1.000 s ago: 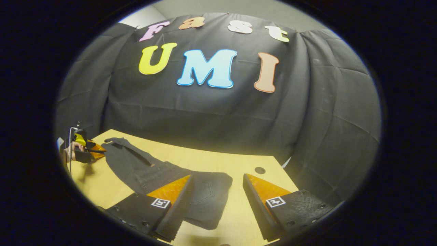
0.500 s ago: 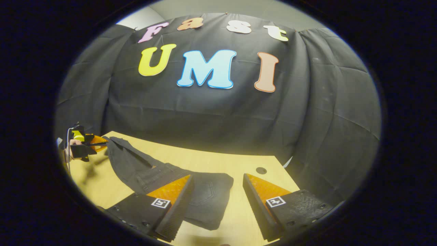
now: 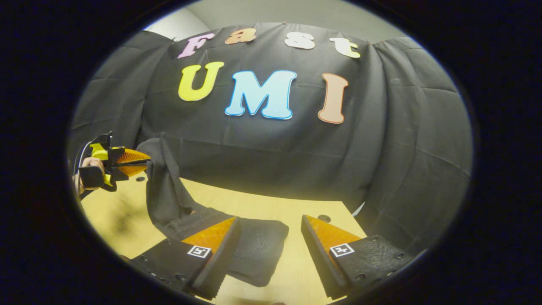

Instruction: Grasp the waist and the cuffs of the jeans and fold them to make the two legs overlap; first hold the waist and fold one-third of the jeans toward the cuffs, then hold the cuffs and fold the remaining one-third in the same direction to finish folding.

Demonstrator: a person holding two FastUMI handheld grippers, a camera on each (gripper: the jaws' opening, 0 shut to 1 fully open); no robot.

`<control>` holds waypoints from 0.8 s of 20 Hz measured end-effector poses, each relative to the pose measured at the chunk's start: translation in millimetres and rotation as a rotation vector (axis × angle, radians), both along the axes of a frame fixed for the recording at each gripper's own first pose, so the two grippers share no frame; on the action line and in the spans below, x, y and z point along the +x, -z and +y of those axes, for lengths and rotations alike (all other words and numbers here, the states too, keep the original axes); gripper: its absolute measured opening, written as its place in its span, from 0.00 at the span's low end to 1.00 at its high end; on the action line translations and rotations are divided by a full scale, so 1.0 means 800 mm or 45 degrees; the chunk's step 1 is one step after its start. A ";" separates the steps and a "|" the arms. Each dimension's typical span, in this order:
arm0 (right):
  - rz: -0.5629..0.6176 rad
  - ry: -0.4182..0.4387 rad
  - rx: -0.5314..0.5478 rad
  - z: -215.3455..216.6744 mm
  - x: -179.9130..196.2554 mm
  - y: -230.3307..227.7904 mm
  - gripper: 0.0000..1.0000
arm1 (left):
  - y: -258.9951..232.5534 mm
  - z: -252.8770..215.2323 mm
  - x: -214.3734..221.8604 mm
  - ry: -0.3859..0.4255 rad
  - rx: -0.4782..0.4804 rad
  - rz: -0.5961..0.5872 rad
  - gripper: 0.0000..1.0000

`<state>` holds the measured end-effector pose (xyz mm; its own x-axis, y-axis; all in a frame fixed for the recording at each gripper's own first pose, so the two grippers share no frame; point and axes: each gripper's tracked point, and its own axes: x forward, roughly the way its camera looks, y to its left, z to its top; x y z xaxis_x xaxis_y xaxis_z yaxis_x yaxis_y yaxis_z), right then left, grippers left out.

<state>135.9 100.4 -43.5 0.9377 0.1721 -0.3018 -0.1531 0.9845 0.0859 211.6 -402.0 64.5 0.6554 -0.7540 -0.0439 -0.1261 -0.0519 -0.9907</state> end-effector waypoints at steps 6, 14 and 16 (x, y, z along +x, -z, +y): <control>-0.054 0.013 0.057 -0.030 0.004 -0.007 0.86 | 0.024 -0.181 -0.125 0.308 0.107 0.001 0.07; -0.035 -0.034 0.130 -0.044 -0.005 0.025 0.86 | 0.153 -0.296 -0.232 0.429 0.472 0.108 0.08; -0.039 -0.057 0.143 -0.047 -0.010 0.025 0.86 | 0.166 -0.296 -0.238 0.401 0.587 0.086 0.08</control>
<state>127.5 63.1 -63.5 0.9368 0.2453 -0.2495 -0.2010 0.9610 0.1901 21.1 -639.2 -68.5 0.3862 -0.8057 -0.4492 -0.1294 0.4348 -0.8912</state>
